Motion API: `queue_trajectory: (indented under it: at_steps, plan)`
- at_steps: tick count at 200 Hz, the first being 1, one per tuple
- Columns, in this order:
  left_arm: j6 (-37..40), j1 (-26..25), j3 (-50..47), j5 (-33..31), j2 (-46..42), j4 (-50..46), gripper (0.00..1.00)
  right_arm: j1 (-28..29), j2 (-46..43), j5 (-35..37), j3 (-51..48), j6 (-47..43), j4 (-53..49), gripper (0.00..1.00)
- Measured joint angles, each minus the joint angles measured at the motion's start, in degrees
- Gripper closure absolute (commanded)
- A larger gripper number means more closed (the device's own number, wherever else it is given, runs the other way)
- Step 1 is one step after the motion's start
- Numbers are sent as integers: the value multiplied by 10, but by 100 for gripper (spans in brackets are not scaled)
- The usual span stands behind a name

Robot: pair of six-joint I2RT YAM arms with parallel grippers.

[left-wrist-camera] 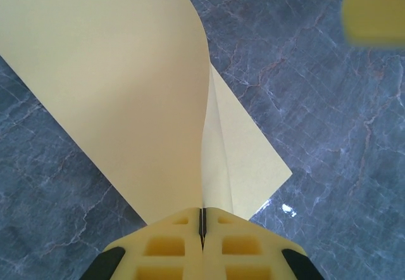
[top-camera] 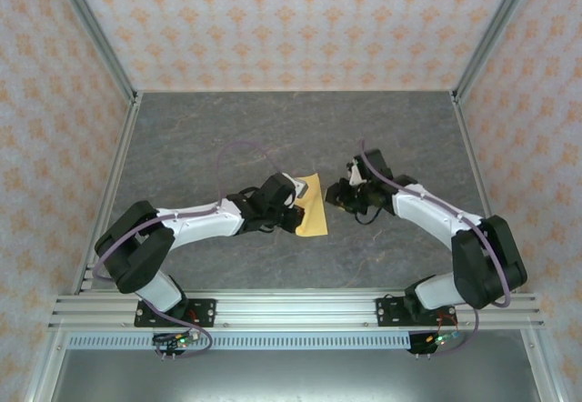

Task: Fold a paper plane with a square sheet of paper (fold left side to right side)
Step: Fold the triangle a second time at the center of the table.

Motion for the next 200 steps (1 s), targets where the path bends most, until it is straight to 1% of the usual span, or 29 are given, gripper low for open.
queue_trajectory:
  at_steps: [14,26,45,60,94,147,200]
  plan:
    - [-1,7,0,15,0,0,100,17,0,-2,-22,4,0,87]
    - [-1,14,0,28,0,-2,100,30,5,-2,-32,9,0,90]
    - [1,23,0,51,0,-10,100,46,25,1,-34,12,3,90]
    - [3,31,2,70,1,-26,97,57,44,5,-33,13,6,90]
    - [18,49,30,98,19,-59,97,75,80,18,-33,13,4,90]
    - [39,60,69,106,60,-99,96,77,100,34,-24,11,-4,90]
    - [60,70,85,105,73,-128,96,79,105,42,-13,2,-21,90]
